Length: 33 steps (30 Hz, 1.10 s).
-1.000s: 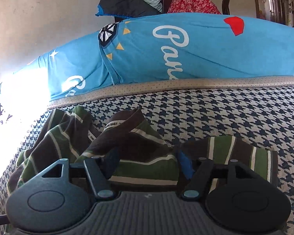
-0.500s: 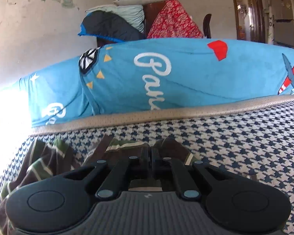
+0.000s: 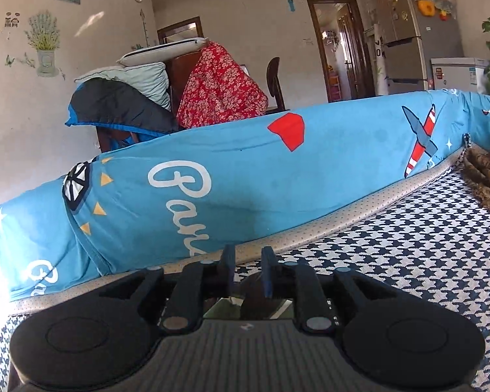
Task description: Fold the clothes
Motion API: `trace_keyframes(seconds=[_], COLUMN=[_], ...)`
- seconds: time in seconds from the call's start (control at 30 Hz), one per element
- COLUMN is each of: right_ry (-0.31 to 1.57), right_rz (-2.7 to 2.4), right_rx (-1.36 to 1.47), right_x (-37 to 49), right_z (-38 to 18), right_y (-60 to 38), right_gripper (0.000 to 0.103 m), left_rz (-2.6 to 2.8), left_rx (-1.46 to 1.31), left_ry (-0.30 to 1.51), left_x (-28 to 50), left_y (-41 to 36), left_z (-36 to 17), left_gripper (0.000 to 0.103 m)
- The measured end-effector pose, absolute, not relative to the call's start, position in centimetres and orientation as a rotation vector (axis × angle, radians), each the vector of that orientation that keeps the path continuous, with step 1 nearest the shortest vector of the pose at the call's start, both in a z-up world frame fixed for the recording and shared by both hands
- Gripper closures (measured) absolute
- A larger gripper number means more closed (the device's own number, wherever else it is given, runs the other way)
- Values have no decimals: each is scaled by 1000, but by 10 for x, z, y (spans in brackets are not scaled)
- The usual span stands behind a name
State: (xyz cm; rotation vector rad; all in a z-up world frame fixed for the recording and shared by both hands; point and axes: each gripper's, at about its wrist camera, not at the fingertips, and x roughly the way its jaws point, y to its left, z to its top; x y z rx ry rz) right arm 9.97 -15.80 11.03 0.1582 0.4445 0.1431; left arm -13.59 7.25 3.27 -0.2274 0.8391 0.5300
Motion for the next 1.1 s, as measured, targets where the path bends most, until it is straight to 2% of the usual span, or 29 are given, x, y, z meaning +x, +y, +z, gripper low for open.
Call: trace_keyframes(seconds=[0.03,0.07,0.4,0.7,0.83,1.1], right_ry=[449,455,587,734,773,839], right_rz=[167,191,335,435,485,527], right_rx=[150,137,53,75,73,-24], right_x=[96,92,33,-17,-27,-22], right_z=[112,112,109,89,78,54], right_y=[-157,-156,-154,-156,-148,-119], right_gripper=[71,70,68,58,52,50], left_rz=[528,527,523,522,522,520], left_rx=[-226,-225,-257,-261,-263,-267], left_ry=[839,841,836,836,838,842], left_x=[-136,-136,-138,-139,-139,-138], left_y=[72,72,73,72,72,73], left_z=[33,33,34,34,34,34], left_gripper=[0,0,0,0,0,0])
